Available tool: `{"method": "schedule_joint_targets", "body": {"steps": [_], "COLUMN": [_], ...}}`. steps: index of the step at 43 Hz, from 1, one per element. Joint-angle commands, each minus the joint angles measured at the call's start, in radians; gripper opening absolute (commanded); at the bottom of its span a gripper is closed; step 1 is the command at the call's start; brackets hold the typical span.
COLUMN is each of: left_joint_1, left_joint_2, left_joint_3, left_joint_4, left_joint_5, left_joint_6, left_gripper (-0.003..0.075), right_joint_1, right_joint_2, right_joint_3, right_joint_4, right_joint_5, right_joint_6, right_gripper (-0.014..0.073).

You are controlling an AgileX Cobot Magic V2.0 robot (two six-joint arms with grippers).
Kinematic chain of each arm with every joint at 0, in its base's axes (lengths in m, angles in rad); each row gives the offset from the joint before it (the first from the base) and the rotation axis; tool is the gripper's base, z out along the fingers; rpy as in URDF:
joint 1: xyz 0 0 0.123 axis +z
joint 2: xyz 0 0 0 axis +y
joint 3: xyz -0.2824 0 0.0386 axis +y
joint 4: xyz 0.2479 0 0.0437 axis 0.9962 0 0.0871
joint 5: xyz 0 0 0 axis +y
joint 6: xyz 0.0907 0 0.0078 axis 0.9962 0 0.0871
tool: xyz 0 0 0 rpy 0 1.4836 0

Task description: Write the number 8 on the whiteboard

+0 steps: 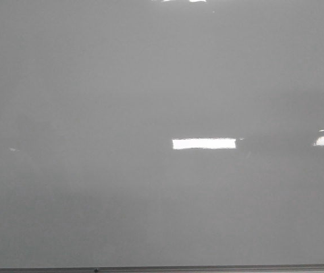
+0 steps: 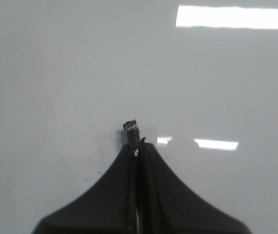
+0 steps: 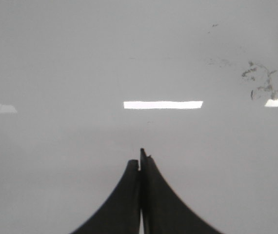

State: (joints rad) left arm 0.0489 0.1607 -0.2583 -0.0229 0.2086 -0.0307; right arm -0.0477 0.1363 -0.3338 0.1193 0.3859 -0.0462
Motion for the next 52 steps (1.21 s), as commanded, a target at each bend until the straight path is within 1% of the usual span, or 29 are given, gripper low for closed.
{"method": "schedule_joint_targets", "body": {"steps": [1, 9, 12, 14, 16, 17, 18, 19, 20, 21, 24, 27, 34, 39, 44, 52], "left_joint_1": [-0.006, -0.006, -0.006, -0.006, -0.006, -0.006, -0.006, -0.006, -0.006, -0.006, -0.006, -0.006, -0.006, -0.009, -0.009, -0.009], "left_joint_2": [0.11, 0.223, 0.234, 0.238, 0.24, 0.24, 0.24, 0.24, 0.24, 0.24, 0.24, 0.24, 0.303, 0.449, 0.633, 0.879], "left_joint_3": [-0.078, -0.094, -0.094, -0.094, -0.094, -0.094, -0.094, -0.094, -0.094, -0.094, -0.094, -0.094, -0.105, -0.16, -0.24, -0.349], "left_joint_4": [0.023, 0.023, 0.023, 0.023, 0.023, 0.023, 0.023, 0.023, 0.023, 0.023, 0.023, -0.001, -0.038, -0.076, -0.078, -0.088], "left_joint_5": [-0.007, -0.048, -0.05, -0.05, -0.05, -0.05, -0.05, -0.05, -0.052, -0.052, -0.052, -0.048, 0.009, 0.054, 0.088, 0.082], "left_joint_6": [-0.004, -0.004, -0.004, -0.004, -0.004, -0.004, -0.004, -0.004, -0.004, -0.004, -0.004, -0.004, -0.004, -0.004, -0.001, 0.0], "left_gripper": [-0.0021, -0.0018, 0.0022, 0.0083, 0.0174, 0.0248, 0.0307, 0.0386, 0.0442, 0.0492, 0.0604, 0.0628, 0.0618, 0.0618, 0.0618, 0.0618], "right_joint_1": [0.001, 0.001, 0.001, 0.001, 0.001, 0.001, 0.001, 0.001, 0.001, 0.001, 0.001, 0.001, 0.001, 0.001, 0.001, 0.001], "right_joint_2": [0.118, 0.256, 0.275, 0.282, 0.283, 0.283, 0.283, 0.283, 0.283, 0.283, 0.283, 0.283, 0.283, 0.283, 0.283, 0.283], "right_joint_3": [-0.085, -0.113, -0.113, -0.113, -0.113, -0.113, -0.113, -0.113, -0.113, -0.113, -0.113, -0.113, -0.113, -0.113, -0.113, -0.113], "right_joint_4": [0.007, 0.007, 0.007, 0.007, 0.007, 0.007, 0.007, 0.007, 0.007, 0.007, 0.007, 0.007, 0.007, 0.007, 0.007, 0.007], "right_joint_5": [-0.056, -0.066, -0.067, -0.069, -0.074, -0.077, -0.08, -0.081, -0.082, -0.082, -0.082, -0.082, -0.08, -0.081, -0.079, -0.077], "right_joint_6": [-0.003, -0.003, -0.003, -0.003, -0.003, -0.003, -0.003, -0.003, -0.003, -0.003, -0.003, -0.003, -0.003, -0.003, -0.003, -0.003], "right_gripper": [-0.0059, -0.0056, -0.0034, -0.0003, 0.0065, 0.0103, 0.0159, 0.0218, 0.0249, 0.0308, 0.0415, 0.0474, 0.0475, 0.0475, 0.0475, 0.0475]}}
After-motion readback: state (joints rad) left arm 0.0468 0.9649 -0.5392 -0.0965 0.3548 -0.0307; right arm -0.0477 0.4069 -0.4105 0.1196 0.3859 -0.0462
